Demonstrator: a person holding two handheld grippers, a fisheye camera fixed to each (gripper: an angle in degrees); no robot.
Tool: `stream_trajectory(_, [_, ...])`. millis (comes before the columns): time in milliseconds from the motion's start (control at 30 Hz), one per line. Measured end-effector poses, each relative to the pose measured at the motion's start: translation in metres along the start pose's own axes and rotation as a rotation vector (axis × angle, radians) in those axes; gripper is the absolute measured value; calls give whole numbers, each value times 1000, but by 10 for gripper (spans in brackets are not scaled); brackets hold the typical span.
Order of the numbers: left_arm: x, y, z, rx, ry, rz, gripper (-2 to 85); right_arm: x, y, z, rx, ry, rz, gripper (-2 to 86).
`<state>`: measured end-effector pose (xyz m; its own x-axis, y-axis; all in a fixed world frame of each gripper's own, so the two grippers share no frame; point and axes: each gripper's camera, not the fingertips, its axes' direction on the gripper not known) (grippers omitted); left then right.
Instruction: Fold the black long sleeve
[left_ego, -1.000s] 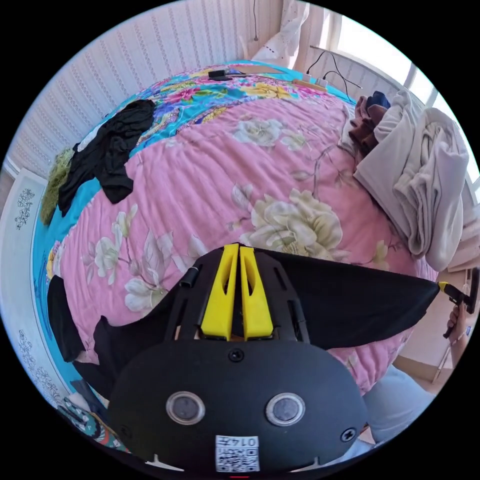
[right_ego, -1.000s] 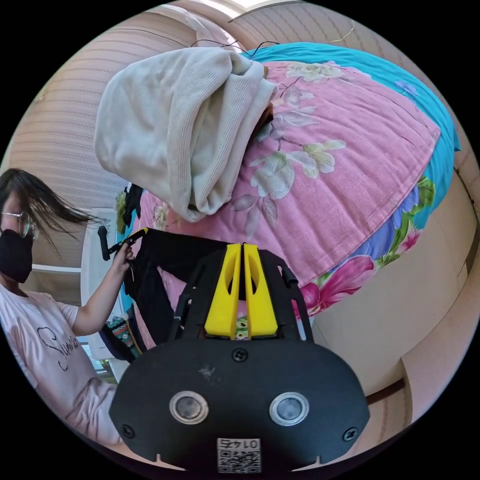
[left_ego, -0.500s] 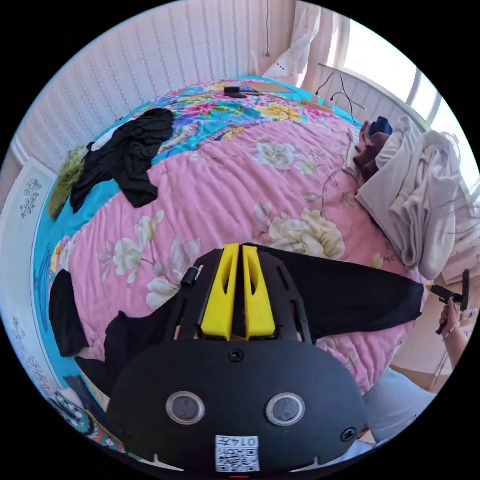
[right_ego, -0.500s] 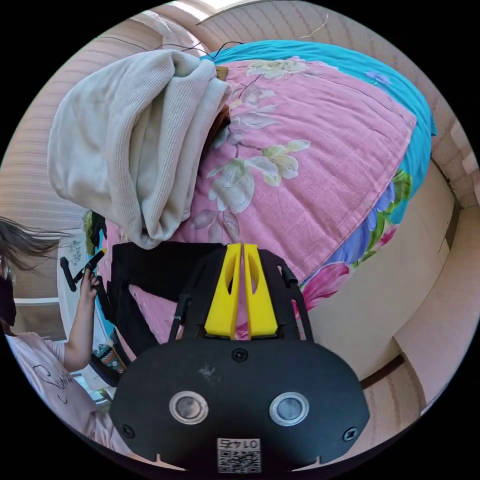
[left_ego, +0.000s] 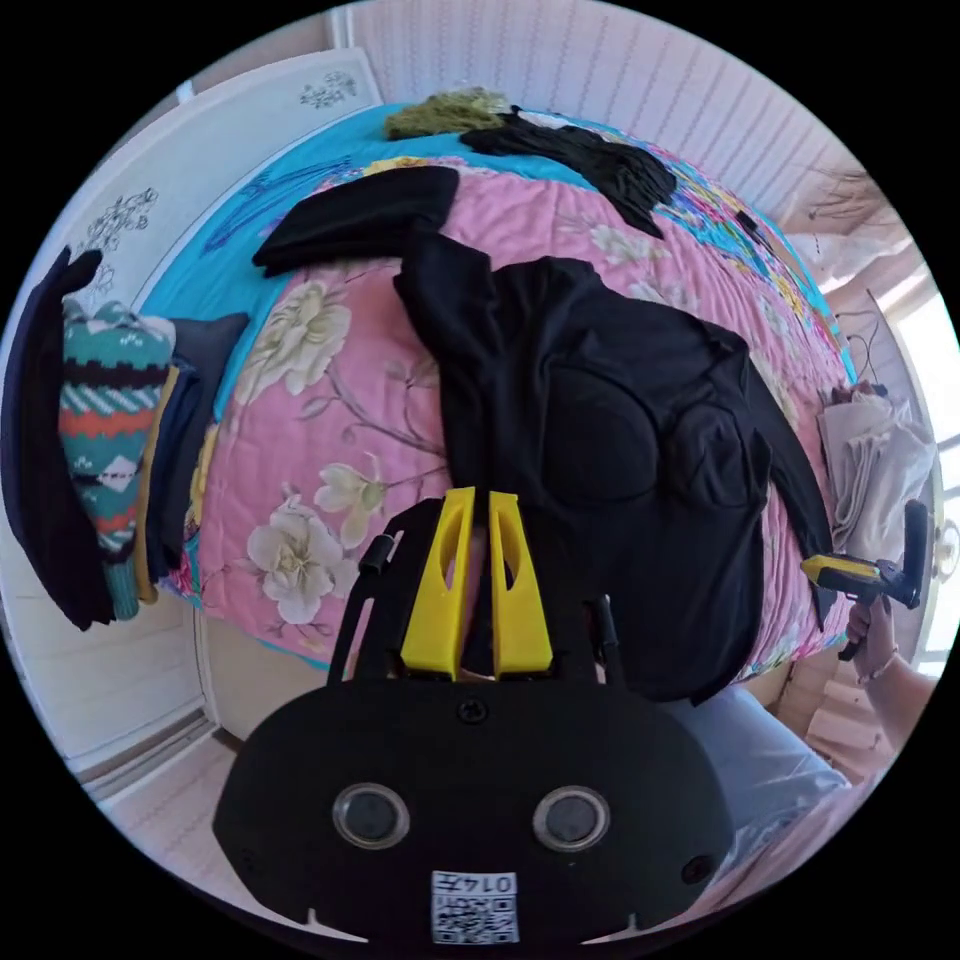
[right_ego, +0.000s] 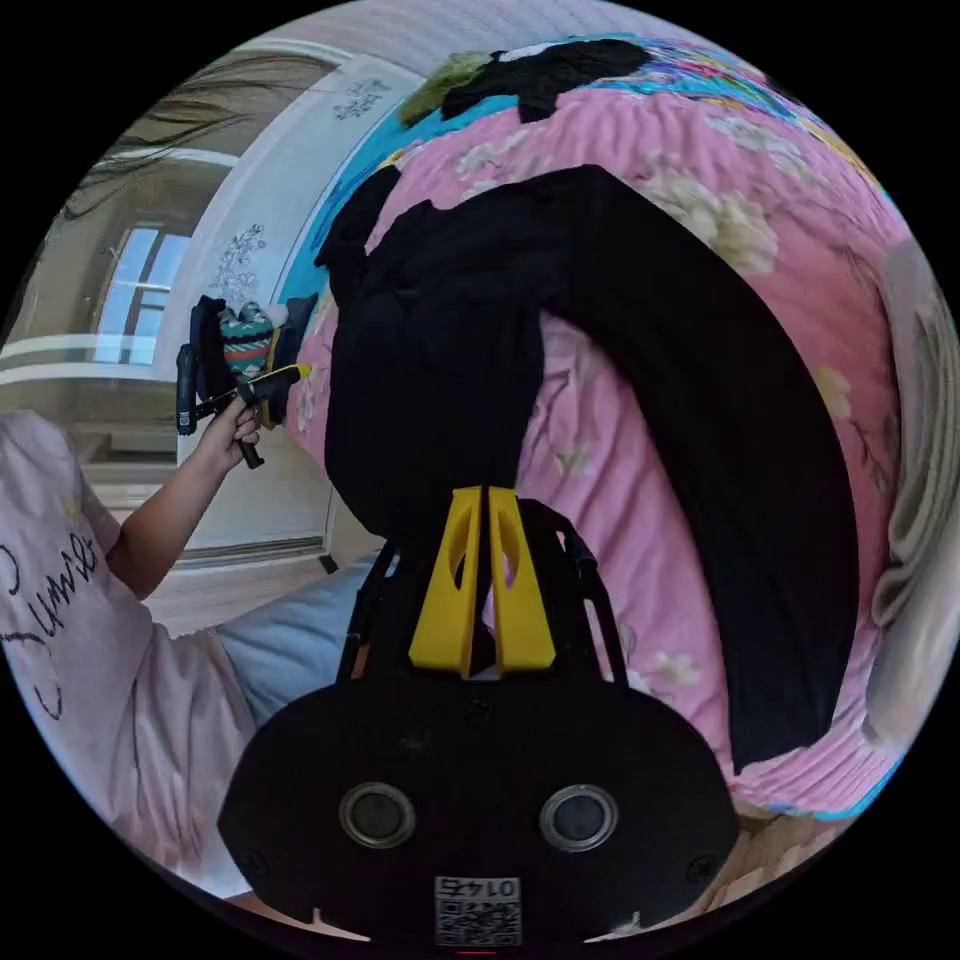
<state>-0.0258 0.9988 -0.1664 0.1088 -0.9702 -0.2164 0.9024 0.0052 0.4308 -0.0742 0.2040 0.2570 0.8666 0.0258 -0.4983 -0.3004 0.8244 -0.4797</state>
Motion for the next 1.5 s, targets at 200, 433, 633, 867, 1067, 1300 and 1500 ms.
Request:
stream_trajectory(200, [-85, -11, -45, 176, 57, -118, 13, -172, -227, 40, 33, -3, -425, 12])
stream_trajectory(433, [-117, -8, -69, 63, 282, -45, 68, -380, -443, 102, 28, 27, -629, 52])
stream_trajectory(633, [-131, 13, -65, -49, 321, -37, 12, -481, -537, 168, -30, 300, -605, 67])
stream_trajectory(867, [-205, 58, -182, 70, 256, -126, -10, -546, -602, 167, -150, 134, -587, 7])
stream_trajectory(1067, [-292, 110, -267, 60, 2, -261, -10, -647, -638, 188, -311, 130, -836, 2])
stream_trajectory(1300, [-328, 145, -245, -15, -175, -313, 0, -703, -667, 250, -492, 267, -849, -3])
stream_trajectory(1500, [-342, 157, -301, 18, -202, -400, 13, -743, -681, 248, -405, 278, -836, -4])
